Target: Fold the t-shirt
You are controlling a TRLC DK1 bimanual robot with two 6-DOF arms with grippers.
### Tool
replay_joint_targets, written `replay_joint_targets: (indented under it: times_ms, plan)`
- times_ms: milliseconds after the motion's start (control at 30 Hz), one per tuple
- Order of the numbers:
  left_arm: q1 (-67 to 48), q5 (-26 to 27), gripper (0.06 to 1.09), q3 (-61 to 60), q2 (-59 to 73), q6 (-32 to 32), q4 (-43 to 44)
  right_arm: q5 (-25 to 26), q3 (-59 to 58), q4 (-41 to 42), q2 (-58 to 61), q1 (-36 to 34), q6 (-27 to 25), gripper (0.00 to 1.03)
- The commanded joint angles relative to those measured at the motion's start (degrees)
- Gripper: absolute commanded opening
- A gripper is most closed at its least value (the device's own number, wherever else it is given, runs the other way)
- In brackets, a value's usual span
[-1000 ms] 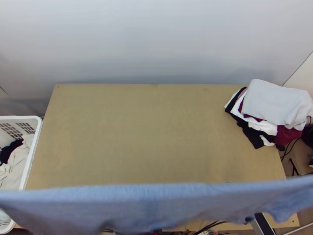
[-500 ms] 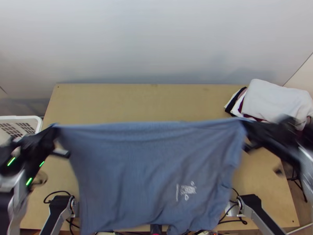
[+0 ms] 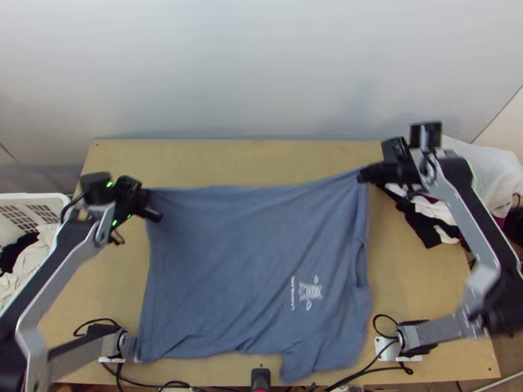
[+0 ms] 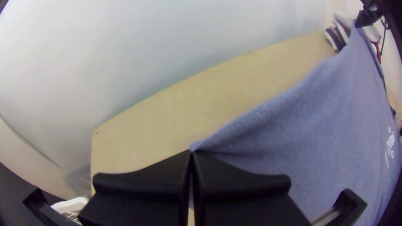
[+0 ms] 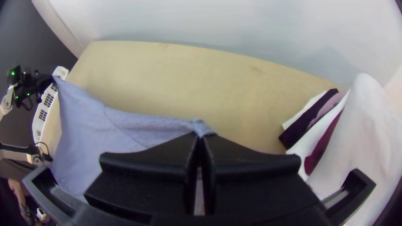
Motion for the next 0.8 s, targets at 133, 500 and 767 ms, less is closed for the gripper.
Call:
replay_joint_targets:
  times_ms: [133, 500, 767]
  plan:
    - [3.3, -2.9, 0.10, 17.8, 25.4, -0.3, 1.8, 5.2, 24.6, -2.8, 24.0, -0.4, 1.3, 0.03]
    - [2.6, -3.6, 0.10, 32.5, 38.3, 1.8, -1.2, 6.5, 38.6, -7.2, 36.3, 0.1, 2.1, 0.03]
    - [1.4, -3.7, 0.10, 26.1, 37.5, 3.0, -2.0, 6.3, 34.4, -13.0, 34.7, 0.7, 2.4, 0.03]
